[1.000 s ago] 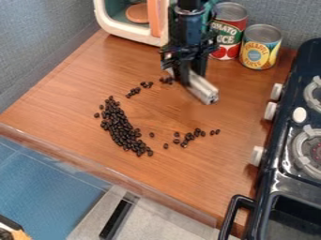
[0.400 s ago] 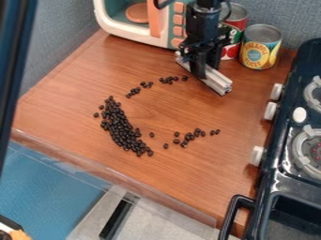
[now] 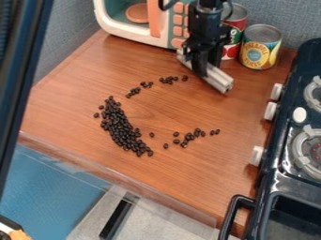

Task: Sweep into pile

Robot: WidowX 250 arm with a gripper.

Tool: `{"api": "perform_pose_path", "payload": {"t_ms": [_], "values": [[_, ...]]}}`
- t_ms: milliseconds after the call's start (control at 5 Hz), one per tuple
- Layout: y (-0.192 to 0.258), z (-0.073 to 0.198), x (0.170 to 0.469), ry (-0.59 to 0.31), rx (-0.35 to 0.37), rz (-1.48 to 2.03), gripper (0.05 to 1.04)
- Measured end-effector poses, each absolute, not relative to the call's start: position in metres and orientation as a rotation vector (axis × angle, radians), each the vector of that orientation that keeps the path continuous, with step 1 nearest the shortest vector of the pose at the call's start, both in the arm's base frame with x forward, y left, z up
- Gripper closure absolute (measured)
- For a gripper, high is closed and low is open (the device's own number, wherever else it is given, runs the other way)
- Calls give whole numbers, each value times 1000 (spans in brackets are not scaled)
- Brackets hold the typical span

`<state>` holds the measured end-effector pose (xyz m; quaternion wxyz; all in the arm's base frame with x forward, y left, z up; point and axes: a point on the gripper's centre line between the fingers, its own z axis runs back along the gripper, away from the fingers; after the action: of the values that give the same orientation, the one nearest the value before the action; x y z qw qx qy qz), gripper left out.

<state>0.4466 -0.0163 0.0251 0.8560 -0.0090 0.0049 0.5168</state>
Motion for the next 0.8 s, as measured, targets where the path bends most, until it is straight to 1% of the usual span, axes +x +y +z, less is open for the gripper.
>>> {"api": "perform_pose_path", "payload": {"t_ms": [200, 400, 800], "values": [[-15, 20, 444, -8, -9, 1075, 716], [-14, 19, 434, -15, -3, 1070, 716], [1, 20, 412, 3, 7, 1073, 716]]}}
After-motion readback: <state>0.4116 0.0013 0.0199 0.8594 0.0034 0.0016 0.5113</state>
